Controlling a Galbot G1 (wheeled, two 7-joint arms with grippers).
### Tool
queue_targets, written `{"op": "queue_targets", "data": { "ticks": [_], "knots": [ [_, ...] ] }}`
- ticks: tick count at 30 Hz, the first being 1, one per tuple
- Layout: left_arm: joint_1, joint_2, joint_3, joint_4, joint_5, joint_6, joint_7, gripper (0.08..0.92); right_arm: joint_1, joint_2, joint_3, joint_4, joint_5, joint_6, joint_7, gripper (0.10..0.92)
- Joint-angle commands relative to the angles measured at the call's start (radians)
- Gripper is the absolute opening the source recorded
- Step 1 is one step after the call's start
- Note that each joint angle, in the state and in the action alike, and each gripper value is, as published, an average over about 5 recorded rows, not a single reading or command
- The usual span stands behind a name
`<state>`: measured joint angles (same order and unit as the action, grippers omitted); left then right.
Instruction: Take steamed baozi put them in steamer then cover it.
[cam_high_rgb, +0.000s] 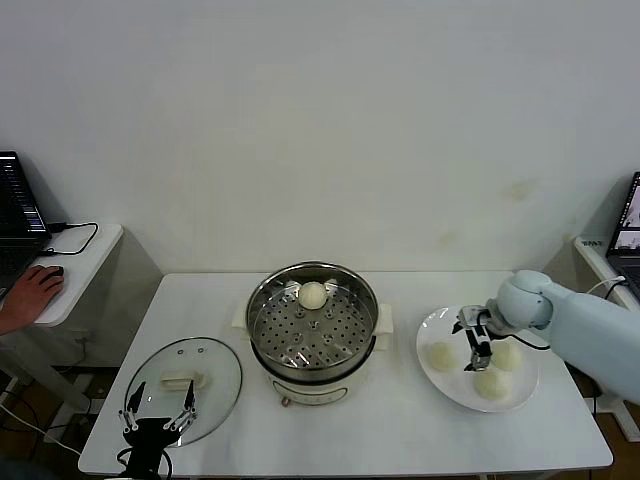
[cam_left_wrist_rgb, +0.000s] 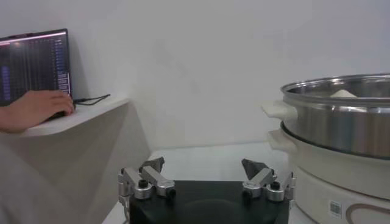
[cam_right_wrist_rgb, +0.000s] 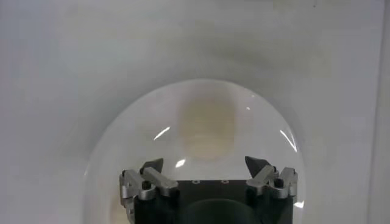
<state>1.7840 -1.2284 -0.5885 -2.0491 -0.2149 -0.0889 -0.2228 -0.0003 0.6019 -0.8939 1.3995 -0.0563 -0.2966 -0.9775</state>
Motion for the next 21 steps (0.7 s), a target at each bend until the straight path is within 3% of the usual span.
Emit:
{"op": "queue_targets", "data": {
  "ticks": [1,12,21],
  "knots": [
    [-0.002,-0.001,-0.001,0.005,0.002,0.001,0.0,0.823,-0.074,0.105,0.065,-0.09,-0.022,0.0,0.012,0.823],
    [-0.002,-0.004,0.002,0.007,0.003,0.001,0.0,0.823,-0.078,0.101,0.063,-0.093,-0.049,-0.014,-0.013,0.815],
    [-0.002,-0.003,0.003,0.005,0.004,0.002,0.0,0.823,-0.09,0.113,0.071,-0.099,-0.063,-0.015,-0.017,0.736]
  ]
}}
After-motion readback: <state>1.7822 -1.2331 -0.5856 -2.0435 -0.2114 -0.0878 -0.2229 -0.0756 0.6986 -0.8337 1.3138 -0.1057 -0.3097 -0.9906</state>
